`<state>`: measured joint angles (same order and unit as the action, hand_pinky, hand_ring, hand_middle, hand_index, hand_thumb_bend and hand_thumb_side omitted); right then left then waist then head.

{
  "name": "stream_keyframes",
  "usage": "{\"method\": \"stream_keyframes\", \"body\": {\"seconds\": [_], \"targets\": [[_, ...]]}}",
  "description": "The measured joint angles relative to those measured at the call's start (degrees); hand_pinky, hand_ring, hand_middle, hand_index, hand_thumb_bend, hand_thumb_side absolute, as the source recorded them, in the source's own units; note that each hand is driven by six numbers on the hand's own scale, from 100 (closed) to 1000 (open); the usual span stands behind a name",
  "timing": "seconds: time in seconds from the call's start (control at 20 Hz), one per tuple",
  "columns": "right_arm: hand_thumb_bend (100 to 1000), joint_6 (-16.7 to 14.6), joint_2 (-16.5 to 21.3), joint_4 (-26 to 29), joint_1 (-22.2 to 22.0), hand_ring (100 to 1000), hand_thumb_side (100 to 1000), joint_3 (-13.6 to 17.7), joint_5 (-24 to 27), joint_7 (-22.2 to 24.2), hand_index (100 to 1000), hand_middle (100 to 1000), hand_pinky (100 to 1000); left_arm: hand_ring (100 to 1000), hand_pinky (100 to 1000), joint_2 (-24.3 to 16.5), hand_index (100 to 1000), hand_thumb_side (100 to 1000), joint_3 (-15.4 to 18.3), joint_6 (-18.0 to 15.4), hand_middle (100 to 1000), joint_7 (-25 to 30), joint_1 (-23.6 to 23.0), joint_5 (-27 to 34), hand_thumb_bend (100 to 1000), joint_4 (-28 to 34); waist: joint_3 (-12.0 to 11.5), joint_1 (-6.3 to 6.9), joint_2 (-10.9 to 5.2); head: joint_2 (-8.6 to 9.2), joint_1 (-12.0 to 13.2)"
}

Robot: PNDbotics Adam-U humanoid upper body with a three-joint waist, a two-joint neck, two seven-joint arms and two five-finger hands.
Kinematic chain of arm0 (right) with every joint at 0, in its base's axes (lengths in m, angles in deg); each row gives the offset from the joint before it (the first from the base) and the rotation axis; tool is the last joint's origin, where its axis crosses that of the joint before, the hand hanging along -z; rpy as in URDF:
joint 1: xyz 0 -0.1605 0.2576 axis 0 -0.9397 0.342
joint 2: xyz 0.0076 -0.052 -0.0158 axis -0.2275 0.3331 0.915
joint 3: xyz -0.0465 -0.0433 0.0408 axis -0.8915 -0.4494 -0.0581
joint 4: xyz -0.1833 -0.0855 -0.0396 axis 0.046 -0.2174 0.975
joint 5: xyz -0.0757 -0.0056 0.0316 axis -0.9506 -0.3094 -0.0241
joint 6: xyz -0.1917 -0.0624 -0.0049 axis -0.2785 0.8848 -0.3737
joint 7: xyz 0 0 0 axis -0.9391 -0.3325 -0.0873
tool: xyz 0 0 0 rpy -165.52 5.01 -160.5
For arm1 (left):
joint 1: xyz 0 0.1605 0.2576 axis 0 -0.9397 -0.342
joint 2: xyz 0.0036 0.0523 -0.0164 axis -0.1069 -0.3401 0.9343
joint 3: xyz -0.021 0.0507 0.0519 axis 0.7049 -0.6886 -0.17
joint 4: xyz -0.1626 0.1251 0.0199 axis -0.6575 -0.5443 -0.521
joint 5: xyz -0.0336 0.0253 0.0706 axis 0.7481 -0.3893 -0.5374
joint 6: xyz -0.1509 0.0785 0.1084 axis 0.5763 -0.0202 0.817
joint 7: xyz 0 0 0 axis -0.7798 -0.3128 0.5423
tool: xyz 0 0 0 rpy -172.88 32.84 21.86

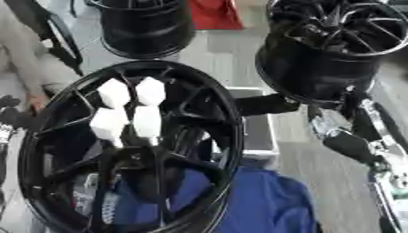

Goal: Pull the pin out of the wheel hub.

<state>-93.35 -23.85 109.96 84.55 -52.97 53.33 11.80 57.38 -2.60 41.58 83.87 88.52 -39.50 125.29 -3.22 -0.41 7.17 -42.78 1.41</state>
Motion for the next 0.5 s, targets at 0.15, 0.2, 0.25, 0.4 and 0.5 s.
{"method": "stream_keyframes", "body": {"seconds": [0.15,0.2,0.25,0.4,0.5], "targets": [[311,-0.7,0.0,0.2,-0.1,844,212,0.0,-1.0,1.2,851,772,791,744,829,0.0,873,648,0.0,0.0,810,0.2,0.0,0.0,504,0.0,0.0,0.01,-0.01,0.00,-0.1],[314,-0.9,0.0,0.2,-0.2,843,211,0.0,-1.3,1.4,849,771,789,747,830,0.0,873,649,0.0,-0.1,811,0.3,0.0,0.0,503,0.0,0.0,0.01,-0.02,0.00,-0.1],[315,-1.0,0.0,0.2,-0.2,843,211,0.1,-1.6,1.6,849,771,789,747,830,0.0,873,649,0.0,-0.1,811,0.3,0.0,0.0,503,0.0,0.0,0.02,-0.03,0.00,-0.1],[310,-1.1,0.0,0.2,-0.2,841,232,0.3,-2.1,1.7,847,770,786,753,831,0.0,873,649,0.0,0.0,811,0.5,0.0,0.0,499,0.0,0.1,0.04,-0.04,0.00,-0.1],[311,-1.1,0.0,0.2,-0.2,840,233,0.3,-2.3,1.7,846,769,785,754,831,0.0,873,648,0.0,0.0,811,0.5,0.0,0.0,498,0.0,0.1,0.08,-0.04,0.00,-0.1]]}}
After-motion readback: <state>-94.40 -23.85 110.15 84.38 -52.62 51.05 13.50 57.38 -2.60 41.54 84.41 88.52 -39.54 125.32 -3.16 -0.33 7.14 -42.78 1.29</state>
